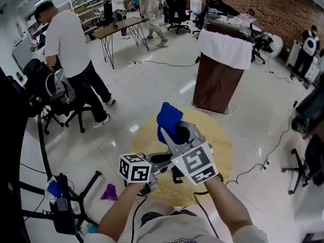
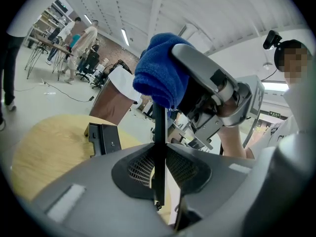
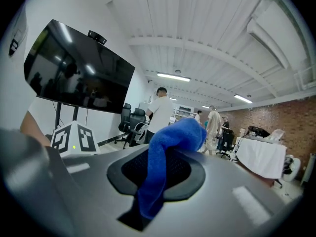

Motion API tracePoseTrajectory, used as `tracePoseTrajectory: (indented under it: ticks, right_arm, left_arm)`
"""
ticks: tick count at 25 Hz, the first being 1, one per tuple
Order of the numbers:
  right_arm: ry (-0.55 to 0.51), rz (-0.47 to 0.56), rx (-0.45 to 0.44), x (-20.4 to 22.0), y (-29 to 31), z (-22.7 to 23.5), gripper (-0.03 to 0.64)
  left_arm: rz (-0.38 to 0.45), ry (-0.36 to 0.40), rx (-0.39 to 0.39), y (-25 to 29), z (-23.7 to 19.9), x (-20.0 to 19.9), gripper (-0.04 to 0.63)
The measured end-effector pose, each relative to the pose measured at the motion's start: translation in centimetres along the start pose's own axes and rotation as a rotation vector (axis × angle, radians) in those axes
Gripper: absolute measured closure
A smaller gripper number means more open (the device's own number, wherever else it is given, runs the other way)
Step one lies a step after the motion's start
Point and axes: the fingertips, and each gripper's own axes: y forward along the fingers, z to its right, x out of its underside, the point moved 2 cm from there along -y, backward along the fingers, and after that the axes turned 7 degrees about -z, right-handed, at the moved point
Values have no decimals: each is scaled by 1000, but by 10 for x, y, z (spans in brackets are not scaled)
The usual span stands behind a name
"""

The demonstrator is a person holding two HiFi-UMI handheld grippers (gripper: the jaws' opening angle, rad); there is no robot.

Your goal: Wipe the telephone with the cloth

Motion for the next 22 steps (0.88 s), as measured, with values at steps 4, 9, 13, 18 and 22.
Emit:
tracePoseTrajectory:
  ticks: [4,9,13,18,22]
  right_arm:
    - [12,18,24,-7,1,13,555]
    - [32,25,63,-6,-1,30,555]
    - [56,29,99,0,-6,44,555]
    - [85,25,133,6,-13,60,555]
    - [100,21,153,11,-17,68,555]
  left_arm:
    - [-1,-7,6,2,1,1,534]
    - [9,-8,16,1,0,-1,534]
    - [17,-14,22,1,0,-1,534]
    - [14,-21,27,4,0,1,534]
    - [24,-20,28,1,0,-1,534]
